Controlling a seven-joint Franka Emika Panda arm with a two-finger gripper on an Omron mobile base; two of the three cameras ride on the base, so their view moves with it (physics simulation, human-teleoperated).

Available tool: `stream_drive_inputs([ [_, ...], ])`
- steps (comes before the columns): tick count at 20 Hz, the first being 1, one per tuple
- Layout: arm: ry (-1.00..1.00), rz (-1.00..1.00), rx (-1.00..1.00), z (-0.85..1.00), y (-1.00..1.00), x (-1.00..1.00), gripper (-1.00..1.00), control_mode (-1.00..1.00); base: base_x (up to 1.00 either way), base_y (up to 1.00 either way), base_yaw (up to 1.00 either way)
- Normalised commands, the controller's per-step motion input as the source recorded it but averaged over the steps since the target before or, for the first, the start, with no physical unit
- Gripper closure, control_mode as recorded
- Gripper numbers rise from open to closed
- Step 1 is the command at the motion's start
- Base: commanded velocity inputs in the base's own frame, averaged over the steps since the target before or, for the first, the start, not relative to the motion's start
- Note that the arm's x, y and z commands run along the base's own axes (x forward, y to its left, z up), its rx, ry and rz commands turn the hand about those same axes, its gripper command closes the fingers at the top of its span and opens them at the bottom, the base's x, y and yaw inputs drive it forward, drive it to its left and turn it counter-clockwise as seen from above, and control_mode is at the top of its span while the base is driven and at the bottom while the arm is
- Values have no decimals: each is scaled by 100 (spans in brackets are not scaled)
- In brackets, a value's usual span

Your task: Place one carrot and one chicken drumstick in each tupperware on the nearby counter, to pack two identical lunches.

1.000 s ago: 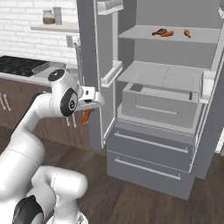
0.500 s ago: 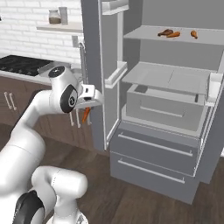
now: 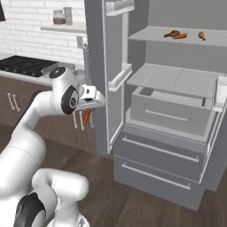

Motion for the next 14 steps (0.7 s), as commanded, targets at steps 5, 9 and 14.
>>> stream_drive_inputs([
  [5,0,0,0,0,0,0,100,100,54,0,4],
  [9,0,0,0,0,0,0,100,100,31,36,2],
  [14,0,0,0,0,0,0,100,100,2,100,0],
])
